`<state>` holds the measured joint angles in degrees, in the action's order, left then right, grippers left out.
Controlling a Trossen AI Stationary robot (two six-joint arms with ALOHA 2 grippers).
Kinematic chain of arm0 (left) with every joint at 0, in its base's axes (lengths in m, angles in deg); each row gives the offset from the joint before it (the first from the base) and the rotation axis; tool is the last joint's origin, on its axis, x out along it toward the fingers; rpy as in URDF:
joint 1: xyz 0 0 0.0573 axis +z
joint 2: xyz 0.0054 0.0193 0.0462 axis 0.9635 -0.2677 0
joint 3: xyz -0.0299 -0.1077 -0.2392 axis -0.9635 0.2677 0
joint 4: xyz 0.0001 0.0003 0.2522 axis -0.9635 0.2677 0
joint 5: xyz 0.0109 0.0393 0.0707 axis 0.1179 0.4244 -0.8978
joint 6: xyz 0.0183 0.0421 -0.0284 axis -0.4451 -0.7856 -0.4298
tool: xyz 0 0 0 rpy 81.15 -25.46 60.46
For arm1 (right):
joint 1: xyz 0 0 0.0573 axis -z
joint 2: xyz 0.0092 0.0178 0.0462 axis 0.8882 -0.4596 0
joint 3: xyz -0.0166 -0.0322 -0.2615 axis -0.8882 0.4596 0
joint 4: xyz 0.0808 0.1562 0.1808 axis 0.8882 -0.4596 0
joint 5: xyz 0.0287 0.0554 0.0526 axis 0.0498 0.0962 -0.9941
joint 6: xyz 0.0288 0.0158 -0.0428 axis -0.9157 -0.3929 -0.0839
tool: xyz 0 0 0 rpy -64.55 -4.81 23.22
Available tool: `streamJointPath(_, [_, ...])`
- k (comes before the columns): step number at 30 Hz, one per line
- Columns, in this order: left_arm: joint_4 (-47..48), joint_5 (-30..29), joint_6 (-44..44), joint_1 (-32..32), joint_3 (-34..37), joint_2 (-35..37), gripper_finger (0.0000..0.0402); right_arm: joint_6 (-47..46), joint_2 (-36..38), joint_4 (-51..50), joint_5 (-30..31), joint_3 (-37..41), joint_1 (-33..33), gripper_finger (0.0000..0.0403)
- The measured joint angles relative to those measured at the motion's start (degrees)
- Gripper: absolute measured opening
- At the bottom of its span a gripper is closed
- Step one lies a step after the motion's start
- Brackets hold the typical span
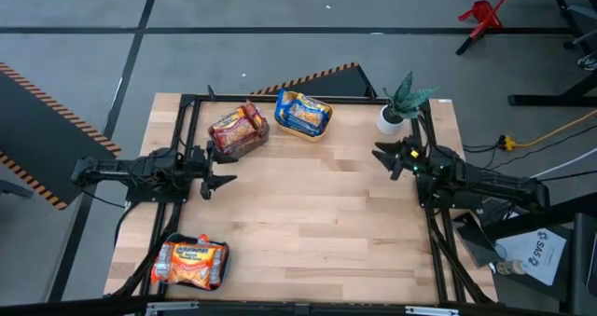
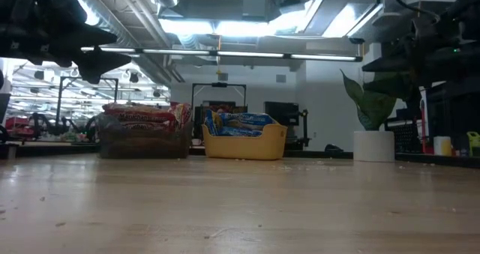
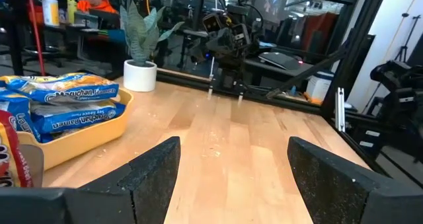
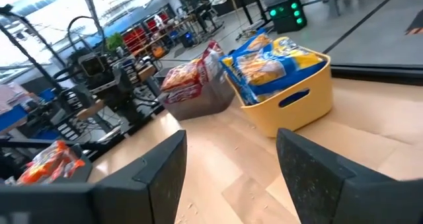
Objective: Sort Maruchan noodles
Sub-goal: Return to Home Position
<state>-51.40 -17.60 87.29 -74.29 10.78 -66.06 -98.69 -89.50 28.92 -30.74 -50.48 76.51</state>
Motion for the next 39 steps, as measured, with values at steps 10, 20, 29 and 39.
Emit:
streamJointPath(10, [0.0,-0.02,-0.66,0.0,0.0,0.0,0.0275,0.02,0.0,-0.18,-1.01,0.0,0.0,0.0221])
streamJointPath(20, [0.0,-0.02,-0.79,0.0,0.0,0.0,0.0275,0.04,0.0,-0.17,-1.02,0.0,0.0,0.0221])
streamJointPath(29, [-0.02,-0.02,-0.79,-0.01,0.0,0.0,0.0275,0.04,0.0,-0.17,-1.03,0.0,0.0,0.0221])
streamJointPath(39, [0.0,-0.02,-0.79,-0.02,0.0,0.0,0.0275,0.04,0.0,-0.17,-1.03,0.0,0.01,0.0221])
